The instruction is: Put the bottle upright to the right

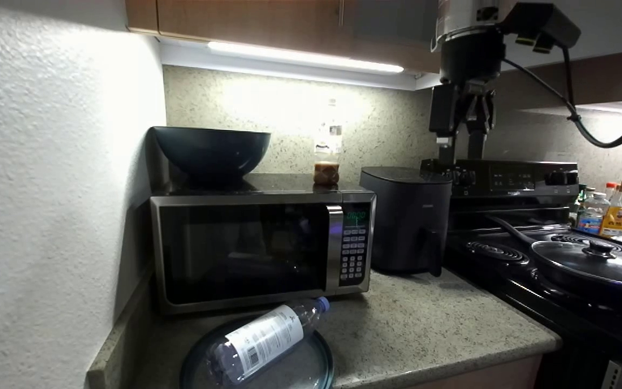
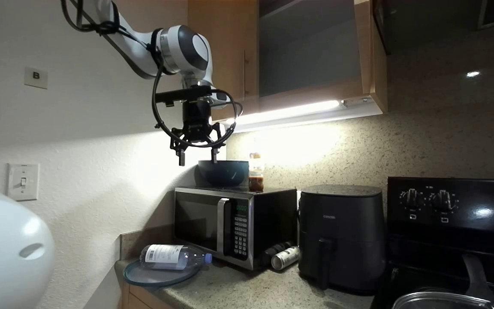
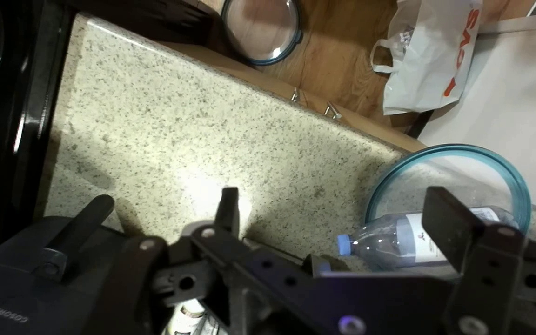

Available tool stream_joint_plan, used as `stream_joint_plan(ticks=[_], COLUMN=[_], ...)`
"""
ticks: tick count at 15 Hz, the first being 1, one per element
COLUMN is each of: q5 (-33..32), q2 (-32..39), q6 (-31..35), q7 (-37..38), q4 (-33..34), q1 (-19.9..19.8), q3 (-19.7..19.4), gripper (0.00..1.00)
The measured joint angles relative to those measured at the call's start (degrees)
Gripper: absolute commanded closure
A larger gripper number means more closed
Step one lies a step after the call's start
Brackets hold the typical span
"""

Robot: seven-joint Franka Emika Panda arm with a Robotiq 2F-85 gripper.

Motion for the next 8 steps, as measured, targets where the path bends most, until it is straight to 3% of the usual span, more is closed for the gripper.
stream_joint_plan(ticks=[8], q5=[18.25], q2=[13.57], q6=[15.13], q7=[-0.72], q4=[0.96], q1=[5.48], q3=[0.50], gripper=[0.00])
